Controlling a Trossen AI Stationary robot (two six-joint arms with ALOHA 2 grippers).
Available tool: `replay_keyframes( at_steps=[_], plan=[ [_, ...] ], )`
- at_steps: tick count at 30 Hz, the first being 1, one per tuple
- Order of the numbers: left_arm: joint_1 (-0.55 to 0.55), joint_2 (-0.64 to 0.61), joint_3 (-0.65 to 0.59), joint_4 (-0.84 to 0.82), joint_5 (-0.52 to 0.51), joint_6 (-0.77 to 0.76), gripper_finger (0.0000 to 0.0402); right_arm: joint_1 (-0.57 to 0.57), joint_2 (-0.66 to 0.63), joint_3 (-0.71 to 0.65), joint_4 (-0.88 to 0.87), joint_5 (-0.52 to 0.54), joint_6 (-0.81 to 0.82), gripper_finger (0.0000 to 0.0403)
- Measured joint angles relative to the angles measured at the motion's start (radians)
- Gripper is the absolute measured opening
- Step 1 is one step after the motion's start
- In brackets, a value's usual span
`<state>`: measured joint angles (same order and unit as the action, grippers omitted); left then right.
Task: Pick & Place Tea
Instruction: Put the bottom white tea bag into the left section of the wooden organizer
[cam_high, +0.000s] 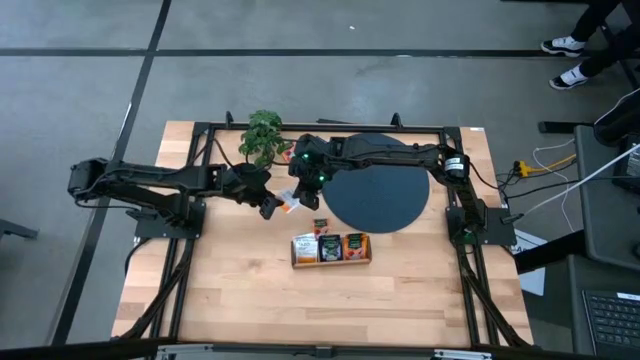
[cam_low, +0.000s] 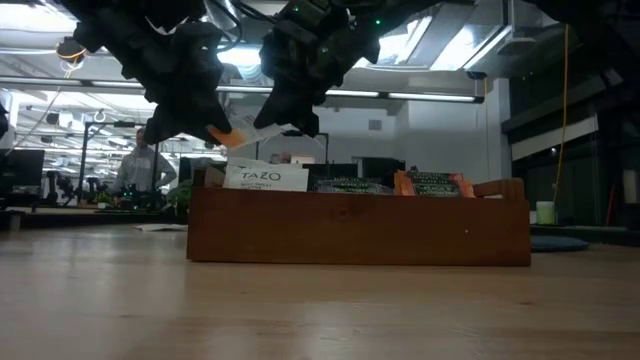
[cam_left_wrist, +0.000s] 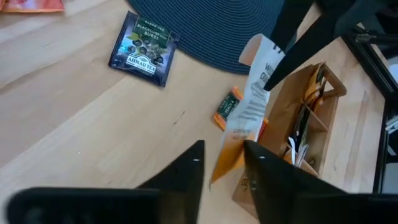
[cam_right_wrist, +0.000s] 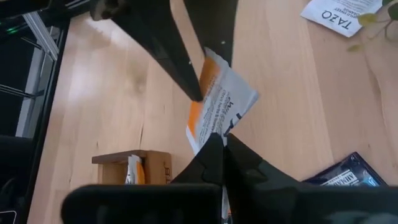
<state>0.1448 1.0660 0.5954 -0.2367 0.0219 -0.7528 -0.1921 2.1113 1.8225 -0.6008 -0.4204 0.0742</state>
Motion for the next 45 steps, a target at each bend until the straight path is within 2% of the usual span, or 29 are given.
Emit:
replay_keyframes(
  at_steps=[4,6,12,17,23,27,31,35,37,40,45],
  plan=[
    [0.000,0.000,0.000,0.000,0.008,0.000,0.0034,0.000,0.000,0.000,0.000,0.000,0.001,0.0012],
    [0.000,0.000,0.000,0.001,0.010,-0.004,0.0013,0.000,0.000,0.000,-0.001,0.000,0.001,0.0013],
    [-0.003,0.000,0.000,0.002,0.015,-0.009,0.0008,0.000,0.000,0.000,-0.010,0.000,0.048,0.0019],
    [-0.020,0.000,0.000,0.000,0.000,-0.011,0.0007,-0.015,-0.013,0.000,-0.125,-0.015,0.020,0.0056],
    [-0.057,0.000,0.000,0.015,-0.103,-0.005,0.0006,-0.038,-0.052,0.000,-0.303,-0.060,-0.025,0.0124],
    [-0.112,0.000,0.000,0.121,-0.183,0.079,0.0005,-0.038,-0.088,0.000,-0.332,-0.071,-0.027,0.0158],
    [-0.176,-0.001,0.001,0.229,-0.290,0.162,0.0005,-0.033,-0.132,0.000,-0.327,-0.071,0.007,0.0178],
    [-0.222,-0.009,-0.001,0.241,-0.334,0.174,0.0004,-0.016,-0.194,0.000,-0.306,-0.046,0.080,0.0184],
    [-0.244,-0.029,-0.027,0.302,-0.342,0.167,0.0004,-0.004,-0.230,0.000,-0.289,-0.005,0.114,0.0184],
    [-0.273,-0.079,-0.128,0.571,-0.362,0.157,0.0004,0.015,-0.282,0.000,-0.279,0.042,0.159,0.0185],
    [-0.297,-0.158,-0.372,0.985,-0.414,0.074,0.0004,0.059,-0.358,0.000,-0.247,0.116,0.245,0.0185]
  ],
)
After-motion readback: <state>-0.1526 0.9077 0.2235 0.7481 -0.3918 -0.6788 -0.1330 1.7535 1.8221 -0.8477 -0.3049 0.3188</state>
